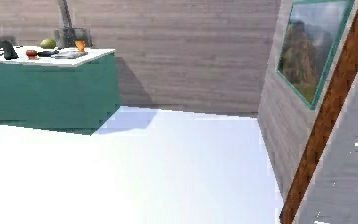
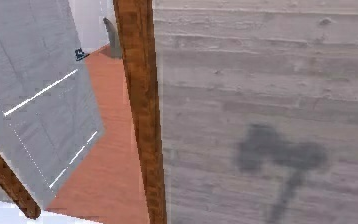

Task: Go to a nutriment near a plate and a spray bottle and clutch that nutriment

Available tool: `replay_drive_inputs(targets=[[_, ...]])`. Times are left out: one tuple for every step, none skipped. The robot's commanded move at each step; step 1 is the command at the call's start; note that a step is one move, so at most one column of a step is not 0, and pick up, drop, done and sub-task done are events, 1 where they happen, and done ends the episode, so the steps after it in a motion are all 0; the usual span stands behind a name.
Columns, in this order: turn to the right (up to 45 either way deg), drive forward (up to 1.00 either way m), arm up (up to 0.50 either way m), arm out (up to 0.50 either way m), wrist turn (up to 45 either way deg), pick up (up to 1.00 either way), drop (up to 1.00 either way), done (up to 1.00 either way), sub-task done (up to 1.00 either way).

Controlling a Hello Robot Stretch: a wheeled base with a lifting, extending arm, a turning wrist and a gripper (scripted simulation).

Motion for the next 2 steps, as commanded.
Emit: replay_drive_inputs(targets=[[0.0,0.35,0.00,0.00,0.0,0.00,0.00,0.00,0.00],[-45.0,0.00,0.00,0.00,0.0,0.00,0.00,0.00,0.00]])
